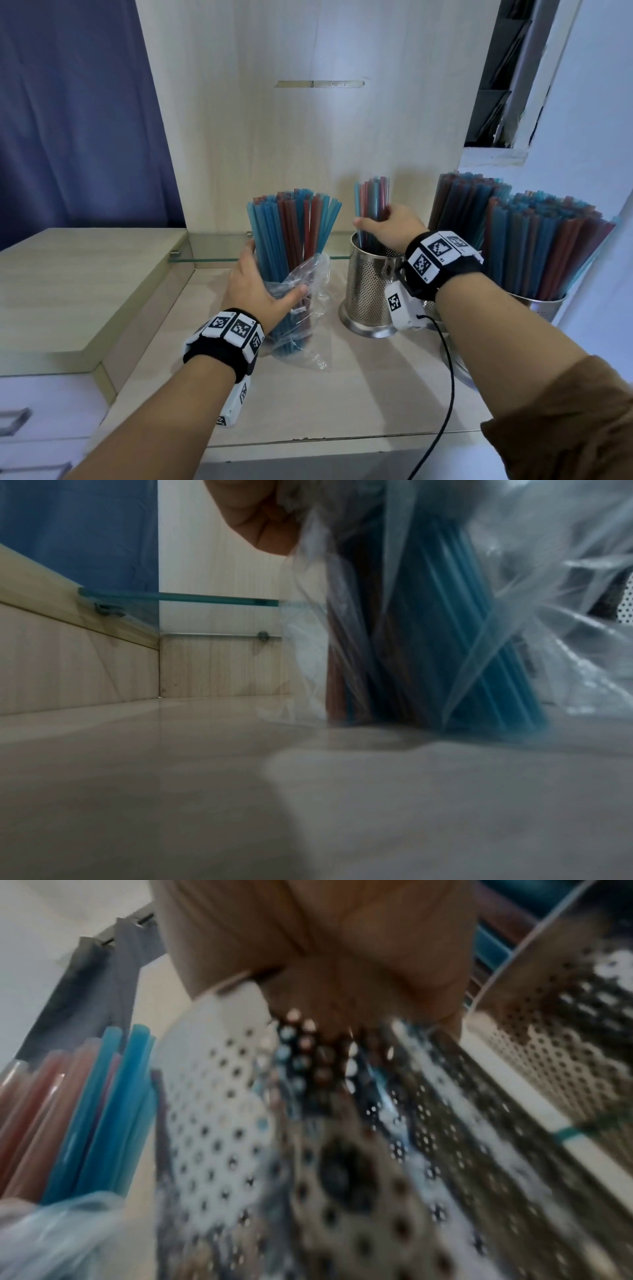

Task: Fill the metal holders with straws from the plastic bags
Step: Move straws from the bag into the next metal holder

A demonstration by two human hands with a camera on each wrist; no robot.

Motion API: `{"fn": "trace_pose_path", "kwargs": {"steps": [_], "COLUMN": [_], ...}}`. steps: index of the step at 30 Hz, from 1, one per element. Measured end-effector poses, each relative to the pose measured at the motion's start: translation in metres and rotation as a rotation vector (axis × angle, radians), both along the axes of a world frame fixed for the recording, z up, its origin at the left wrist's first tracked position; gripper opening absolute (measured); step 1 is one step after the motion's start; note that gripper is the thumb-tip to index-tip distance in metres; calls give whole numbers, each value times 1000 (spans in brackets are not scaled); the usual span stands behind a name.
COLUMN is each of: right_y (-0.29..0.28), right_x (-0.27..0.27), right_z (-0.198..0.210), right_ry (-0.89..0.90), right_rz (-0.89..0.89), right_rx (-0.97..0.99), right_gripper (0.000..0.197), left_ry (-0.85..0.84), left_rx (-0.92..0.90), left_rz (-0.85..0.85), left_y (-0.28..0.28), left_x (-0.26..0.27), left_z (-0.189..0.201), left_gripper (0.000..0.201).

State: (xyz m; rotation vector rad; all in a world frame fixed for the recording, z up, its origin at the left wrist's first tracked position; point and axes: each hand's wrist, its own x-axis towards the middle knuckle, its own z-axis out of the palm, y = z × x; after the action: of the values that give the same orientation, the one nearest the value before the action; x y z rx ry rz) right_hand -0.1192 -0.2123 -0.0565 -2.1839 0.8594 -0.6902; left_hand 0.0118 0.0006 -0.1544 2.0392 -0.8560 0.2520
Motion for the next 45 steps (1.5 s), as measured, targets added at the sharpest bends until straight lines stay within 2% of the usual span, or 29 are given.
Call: {"fn": "trace_pose_path", "kwargs": {"steps": [3, 6, 9, 10, 12, 14, 16, 22, 27, 34, 42, 45], "right_y": [-7, -15, -22, -21, -17, -7, 5, 32, 27, 20, 20, 18], "right_x": [1, 3, 8, 8, 9, 2, -10, -40, -43, -26, -27, -27], "right_z": [-12, -18, -23, -24, -30, -32, -33, -54, -65, -87, -91, -92], "right_ry": [24, -44, -114, -137, -158, -146, -118, -172, -168, -167, -178, -179], "right_rz": [-14, -28, -19, 13, 108, 166, 160, 147, 202, 122, 129, 129], "right_rx": [70, 191, 396, 477, 575, 500, 331, 63, -16, -8, -41, -36], "right_gripper": [64, 58, 51, 53, 72, 95, 109, 101, 107, 125, 119, 120], "left_ry": [5, 17, 16, 14, 11, 5, -5, -13, -10, -61, 41, 78], "left_rx": [-1, 1, 0, -1, 0, 8, 15, 23, 26, -5, 16, 5], "left_rz": [-4, -7, -9, -9, -5, 3, 9, 26, 56, 88, 62, 107], "left_y": [0, 0, 0, 0, -1, -1, -1, -2, -1, 1, -1, -9], "left_x": [-1, -2, -3, -3, -2, -1, 0, 4, 3, -8, -8, -7], "left_z": [1, 2, 2, 3, 2, 1, 0, -3, -2, 4, 14, 19], "left_gripper": [114, 114, 114, 114, 114, 115, 115, 115, 121, 123, 125, 112]}}
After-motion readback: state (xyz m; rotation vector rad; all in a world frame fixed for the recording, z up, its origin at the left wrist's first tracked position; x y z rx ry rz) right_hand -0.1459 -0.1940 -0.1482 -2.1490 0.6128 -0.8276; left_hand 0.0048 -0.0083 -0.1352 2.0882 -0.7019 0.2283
